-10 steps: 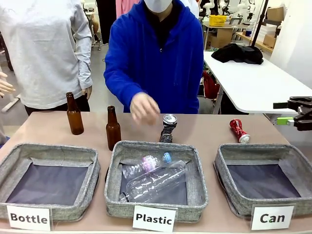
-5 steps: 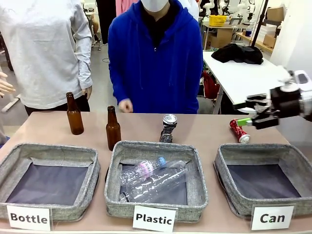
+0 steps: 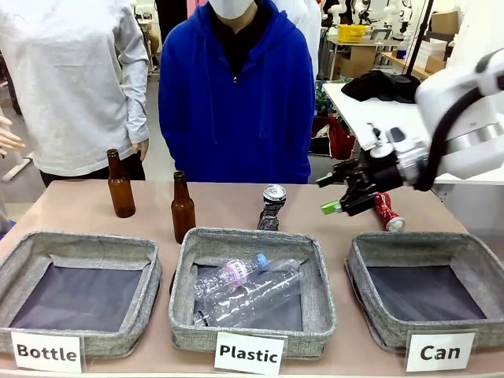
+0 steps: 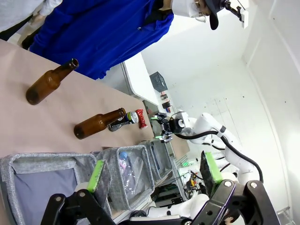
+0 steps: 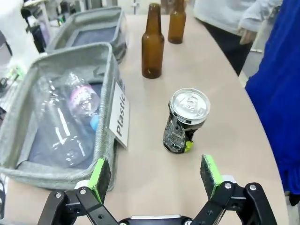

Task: Sort the can waste into the basket.
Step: Pick up the can waste from the table and place it in the right Fabric basket.

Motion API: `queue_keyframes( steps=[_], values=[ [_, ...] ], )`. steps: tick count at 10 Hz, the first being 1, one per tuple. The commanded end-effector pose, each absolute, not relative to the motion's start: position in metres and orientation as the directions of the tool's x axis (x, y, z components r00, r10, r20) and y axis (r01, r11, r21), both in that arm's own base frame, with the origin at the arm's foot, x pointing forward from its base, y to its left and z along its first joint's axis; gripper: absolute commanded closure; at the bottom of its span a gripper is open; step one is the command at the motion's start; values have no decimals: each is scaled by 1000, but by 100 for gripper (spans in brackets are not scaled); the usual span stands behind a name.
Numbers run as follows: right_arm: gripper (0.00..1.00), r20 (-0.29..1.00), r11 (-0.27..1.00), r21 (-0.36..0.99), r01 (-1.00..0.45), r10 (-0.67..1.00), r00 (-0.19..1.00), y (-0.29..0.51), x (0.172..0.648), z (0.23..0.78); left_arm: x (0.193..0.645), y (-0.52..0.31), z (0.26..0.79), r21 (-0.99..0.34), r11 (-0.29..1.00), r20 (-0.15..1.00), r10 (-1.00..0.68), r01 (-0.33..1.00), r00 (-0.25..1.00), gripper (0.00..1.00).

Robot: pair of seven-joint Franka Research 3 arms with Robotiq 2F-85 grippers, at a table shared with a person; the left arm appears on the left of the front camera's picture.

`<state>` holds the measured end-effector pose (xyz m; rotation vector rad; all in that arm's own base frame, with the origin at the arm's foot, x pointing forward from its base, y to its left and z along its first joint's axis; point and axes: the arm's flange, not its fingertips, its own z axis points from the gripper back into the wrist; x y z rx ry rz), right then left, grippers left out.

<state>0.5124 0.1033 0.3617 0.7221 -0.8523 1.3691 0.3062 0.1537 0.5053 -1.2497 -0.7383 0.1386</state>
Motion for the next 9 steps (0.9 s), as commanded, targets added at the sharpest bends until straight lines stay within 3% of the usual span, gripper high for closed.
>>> queue_keyframes(
  steps=[1, 9],
  values=[
    [0, 846, 79, -99, -992, 531, -43, 130, 531, 336, 306, 154, 506, -886, 340, 451, 476, 315, 755, 0],
    [0, 852, 102, -27, -994, 523, 31, 179, 550, 279, 306, 154, 506, -886, 340, 451, 476, 315, 755, 0]
  ],
)
